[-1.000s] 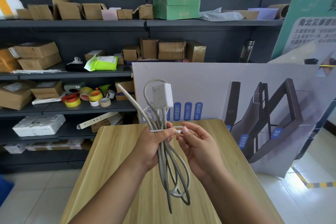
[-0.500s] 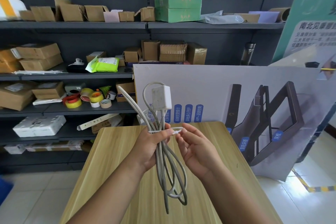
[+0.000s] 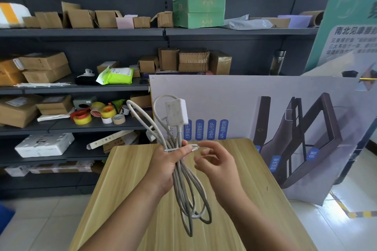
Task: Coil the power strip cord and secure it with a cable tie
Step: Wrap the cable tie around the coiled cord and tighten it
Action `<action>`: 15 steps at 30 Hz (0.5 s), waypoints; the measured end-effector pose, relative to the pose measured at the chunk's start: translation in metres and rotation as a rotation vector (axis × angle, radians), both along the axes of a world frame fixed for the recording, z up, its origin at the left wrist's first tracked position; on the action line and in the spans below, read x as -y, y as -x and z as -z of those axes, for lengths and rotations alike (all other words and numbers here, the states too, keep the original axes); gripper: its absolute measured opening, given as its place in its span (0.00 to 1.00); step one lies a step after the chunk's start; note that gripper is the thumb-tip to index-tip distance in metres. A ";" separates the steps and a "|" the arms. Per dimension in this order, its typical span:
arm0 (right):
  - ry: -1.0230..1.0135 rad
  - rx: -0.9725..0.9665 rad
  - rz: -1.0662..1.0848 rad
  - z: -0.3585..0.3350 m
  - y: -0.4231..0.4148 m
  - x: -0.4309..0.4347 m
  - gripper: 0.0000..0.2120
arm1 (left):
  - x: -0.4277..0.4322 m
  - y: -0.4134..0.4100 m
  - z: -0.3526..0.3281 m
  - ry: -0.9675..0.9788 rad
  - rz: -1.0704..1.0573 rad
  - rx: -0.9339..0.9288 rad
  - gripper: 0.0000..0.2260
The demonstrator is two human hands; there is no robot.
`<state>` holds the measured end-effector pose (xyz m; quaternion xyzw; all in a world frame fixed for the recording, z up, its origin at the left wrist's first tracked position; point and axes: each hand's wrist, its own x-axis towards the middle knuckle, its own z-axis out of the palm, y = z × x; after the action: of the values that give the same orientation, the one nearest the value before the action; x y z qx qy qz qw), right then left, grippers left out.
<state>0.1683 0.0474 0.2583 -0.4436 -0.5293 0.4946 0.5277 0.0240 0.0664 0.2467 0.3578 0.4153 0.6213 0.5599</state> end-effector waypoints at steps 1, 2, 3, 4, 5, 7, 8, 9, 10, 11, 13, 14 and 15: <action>-0.120 0.171 0.047 0.001 0.002 0.001 0.10 | -0.001 0.001 0.000 0.004 -0.026 -0.019 0.07; -0.211 0.274 0.084 0.001 0.005 0.001 0.09 | -0.001 0.001 0.000 0.014 -0.045 -0.042 0.07; -0.275 0.311 0.115 0.001 0.007 0.001 0.08 | -0.001 0.000 0.001 0.023 -0.061 -0.078 0.08; -0.322 0.323 0.150 0.000 0.008 0.000 0.06 | -0.001 -0.001 0.001 0.028 -0.068 -0.116 0.08; -0.353 0.334 0.185 0.000 0.008 -0.001 0.04 | 0.000 -0.002 0.000 0.027 -0.064 -0.139 0.09; -0.359 0.340 0.232 0.000 0.007 -0.006 0.03 | 0.000 -0.002 0.001 0.021 -0.057 -0.134 0.10; -0.347 0.332 0.246 0.001 0.005 -0.008 0.03 | -0.002 -0.002 0.002 0.021 -0.069 -0.128 0.10; -0.343 0.329 0.260 0.001 0.005 -0.008 0.04 | -0.002 -0.002 0.003 0.017 -0.092 -0.125 0.10; -0.360 0.333 0.273 0.002 0.005 -0.009 0.04 | -0.003 -0.002 0.003 0.009 -0.124 -0.134 0.08; -0.390 0.342 0.284 0.004 0.006 -0.009 0.05 | -0.002 -0.004 0.003 -0.005 -0.157 -0.153 0.07; -0.458 0.357 0.301 0.006 0.009 -0.007 0.06 | -0.002 -0.008 0.003 -0.024 -0.208 -0.182 0.07; -0.483 0.354 0.309 0.007 0.010 -0.006 0.06 | -0.002 -0.009 0.004 -0.020 -0.226 -0.185 0.07; -0.505 0.348 0.316 0.007 0.011 -0.006 0.07 | -0.003 -0.009 0.005 -0.007 -0.248 -0.175 0.07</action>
<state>0.1577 0.0535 0.2509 -0.4533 -0.6416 0.1771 0.5928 0.0333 0.0699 0.2421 0.3588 0.5012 0.6535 0.4393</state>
